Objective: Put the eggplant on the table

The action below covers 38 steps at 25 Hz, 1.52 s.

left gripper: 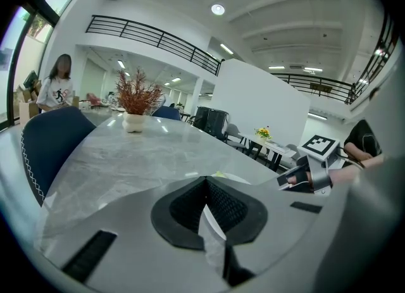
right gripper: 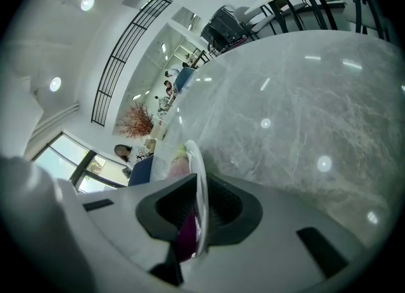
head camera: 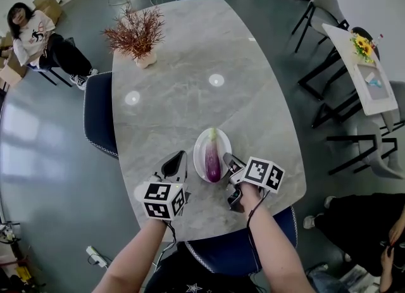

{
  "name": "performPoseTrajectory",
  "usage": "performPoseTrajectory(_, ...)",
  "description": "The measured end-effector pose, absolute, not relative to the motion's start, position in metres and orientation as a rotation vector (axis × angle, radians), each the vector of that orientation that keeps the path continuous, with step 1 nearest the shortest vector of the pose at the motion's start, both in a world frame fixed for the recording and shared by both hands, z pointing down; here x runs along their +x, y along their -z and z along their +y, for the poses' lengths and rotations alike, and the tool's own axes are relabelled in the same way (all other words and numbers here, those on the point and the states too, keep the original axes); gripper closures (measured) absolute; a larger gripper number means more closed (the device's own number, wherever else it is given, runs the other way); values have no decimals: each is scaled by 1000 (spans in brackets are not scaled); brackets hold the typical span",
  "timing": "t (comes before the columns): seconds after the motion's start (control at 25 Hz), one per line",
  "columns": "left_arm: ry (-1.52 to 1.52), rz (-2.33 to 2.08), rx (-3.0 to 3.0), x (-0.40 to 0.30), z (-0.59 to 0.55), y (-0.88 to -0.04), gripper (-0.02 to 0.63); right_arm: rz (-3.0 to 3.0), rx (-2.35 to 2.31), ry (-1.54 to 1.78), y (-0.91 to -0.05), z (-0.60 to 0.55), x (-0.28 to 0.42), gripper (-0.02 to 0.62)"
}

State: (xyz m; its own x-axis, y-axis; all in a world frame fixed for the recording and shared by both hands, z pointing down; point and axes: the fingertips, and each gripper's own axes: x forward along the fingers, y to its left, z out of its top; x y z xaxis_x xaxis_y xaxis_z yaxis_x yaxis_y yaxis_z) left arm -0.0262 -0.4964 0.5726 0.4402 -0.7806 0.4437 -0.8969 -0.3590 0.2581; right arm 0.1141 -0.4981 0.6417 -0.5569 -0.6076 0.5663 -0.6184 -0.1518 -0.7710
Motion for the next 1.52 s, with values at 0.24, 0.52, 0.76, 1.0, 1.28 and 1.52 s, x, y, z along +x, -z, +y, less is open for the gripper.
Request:
performPoseTrajectory(0.24,-341,-1414,2238,-25,-496,-572,600,-2022,1482,-1792,-646,-494,116,565)
performPoseTrajectory(0.52,-344,-1422,2246,-27,-493,-569,600,-1964,1565,-1660,-652,-490,126,563)
performPoseTrajectory(0.76,-345,-1426,2247,-27,-489,-567,600,-1965,1631,-1572,-646,-490,140,563)
performPoseTrajectory(1.0,-330,-1429,2265,-27,-484,-559,600,-2007,1656,-1474,-629,-487,146,563)
performPoseTrajectory(1.28,-303,-1420,2297,-32,-462,-541,600,-2071,1658,-1415,-605,-463,135,565)
performPoseTrajectory(1.52,-306,-1370,2389,-32,-429,-515,600,-2075,1720,-1406,-580,-430,130,565)
